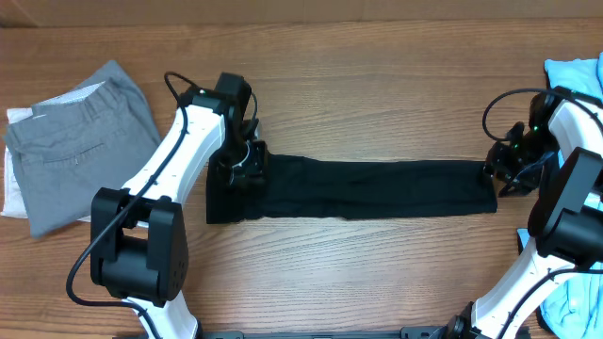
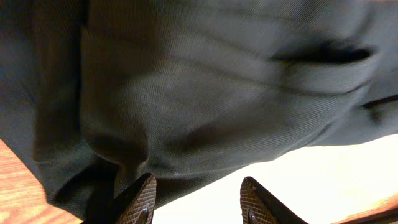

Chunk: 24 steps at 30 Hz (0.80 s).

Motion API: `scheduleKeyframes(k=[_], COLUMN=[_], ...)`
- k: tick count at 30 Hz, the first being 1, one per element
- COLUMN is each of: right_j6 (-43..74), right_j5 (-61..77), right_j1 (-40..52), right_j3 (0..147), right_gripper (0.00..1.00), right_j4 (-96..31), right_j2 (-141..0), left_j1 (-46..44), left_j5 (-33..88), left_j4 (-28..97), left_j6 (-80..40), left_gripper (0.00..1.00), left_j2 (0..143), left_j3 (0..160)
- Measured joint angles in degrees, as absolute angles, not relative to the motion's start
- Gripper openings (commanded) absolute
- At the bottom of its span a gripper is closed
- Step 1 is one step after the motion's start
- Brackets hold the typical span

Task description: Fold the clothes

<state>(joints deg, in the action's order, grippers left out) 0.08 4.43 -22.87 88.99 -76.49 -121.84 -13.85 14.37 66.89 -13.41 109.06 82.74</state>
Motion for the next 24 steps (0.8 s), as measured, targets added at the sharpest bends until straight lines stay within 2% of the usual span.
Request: scheduleKeyframes(k=[9, 10, 11, 13, 17, 20, 24], right_j6=[-0.2, -0.3, -0.9, -0.8, -1.3, -1.8, -1.5], right_j5=[7.9, 9.0, 9.9, 10.8, 11.8, 11.8, 12.2], right_j1=[-22.9, -22.9, -22.9, -22.9, -22.9, -22.9, -22.9], right_j3=[88.2, 88.2, 88.2, 88.2, 88.3, 89.3, 90.1], right_gripper=[0.45, 0.41, 0.31, 0.21, 0.20, 0.04, 0.04], right_j4=[-72.6, -70.9, -69.5, -68.1, -68.0, -69.0, -69.3], right_j2=[-121.8, -121.8, -121.8, -121.8, -121.8, -121.8, -121.8], left_j1=[-13.8, -13.8, -13.8, -13.9, -13.9, -13.9, -13.8], left_j5=[14.4, 14.4, 14.4, 14.3, 14.3, 14.3, 14.3], left_j4=[63.9, 63.1, 62.9, 62.8, 62.5, 62.5, 62.3], left_j6=[-13.7, -13.8, -13.8, -13.8, -13.8, -13.8, -13.8], left_gripper=[0.51, 0.51, 0.52, 0.52, 0.53, 0.53, 0.53], left_j2=[109.1, 109.1, 109.1, 109.1, 109.1, 109.1, 109.1], left_j3=[75.6, 74.8, 74.4, 74.0, 73.7, 73.7, 73.7])
